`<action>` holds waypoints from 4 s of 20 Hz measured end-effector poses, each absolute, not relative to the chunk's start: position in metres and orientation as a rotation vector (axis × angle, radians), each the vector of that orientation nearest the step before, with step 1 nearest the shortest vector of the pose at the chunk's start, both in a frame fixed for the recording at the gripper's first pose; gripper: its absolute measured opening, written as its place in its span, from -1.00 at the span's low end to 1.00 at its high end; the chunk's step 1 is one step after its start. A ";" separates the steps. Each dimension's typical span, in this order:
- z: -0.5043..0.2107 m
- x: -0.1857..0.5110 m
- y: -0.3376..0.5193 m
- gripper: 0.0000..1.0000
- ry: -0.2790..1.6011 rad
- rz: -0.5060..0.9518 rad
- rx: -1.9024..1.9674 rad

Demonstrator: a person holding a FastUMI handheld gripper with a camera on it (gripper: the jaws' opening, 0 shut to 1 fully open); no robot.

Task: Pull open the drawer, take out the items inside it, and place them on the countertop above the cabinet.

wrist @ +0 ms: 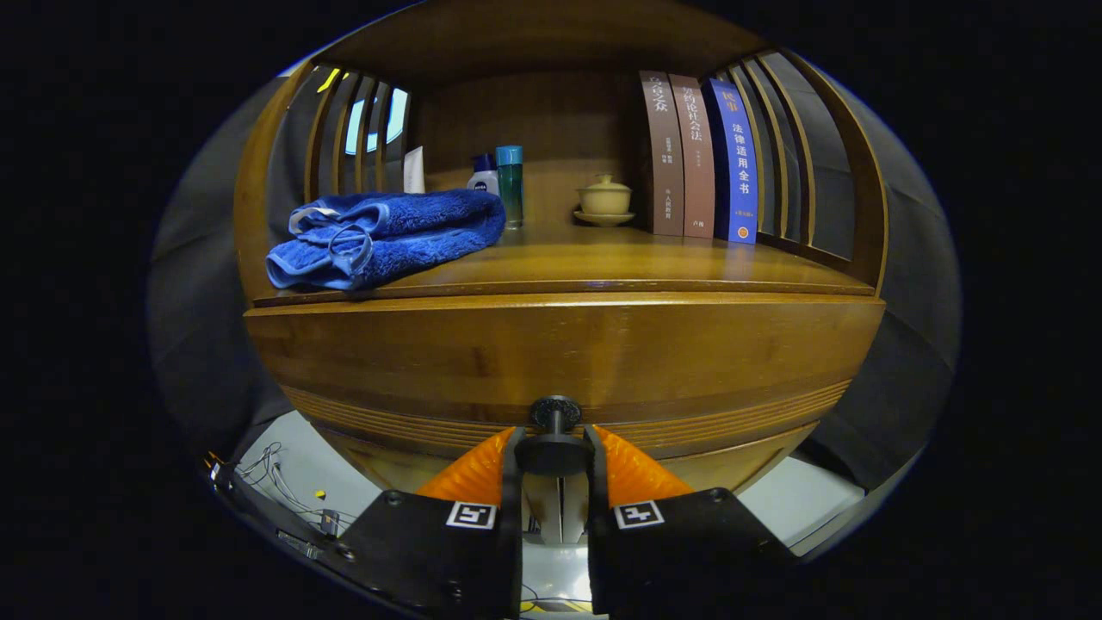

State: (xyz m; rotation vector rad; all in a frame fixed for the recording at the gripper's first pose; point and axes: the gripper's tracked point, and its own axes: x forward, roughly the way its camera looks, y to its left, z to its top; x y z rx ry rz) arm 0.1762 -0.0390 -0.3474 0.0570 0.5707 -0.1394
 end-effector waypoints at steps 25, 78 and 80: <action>-0.330 0.011 -0.011 -0.30 0.678 -0.131 0.123; -0.343 0.182 -0.041 -0.58 1.268 -0.142 0.154; -0.331 0.174 -0.040 -0.58 1.244 -0.133 0.177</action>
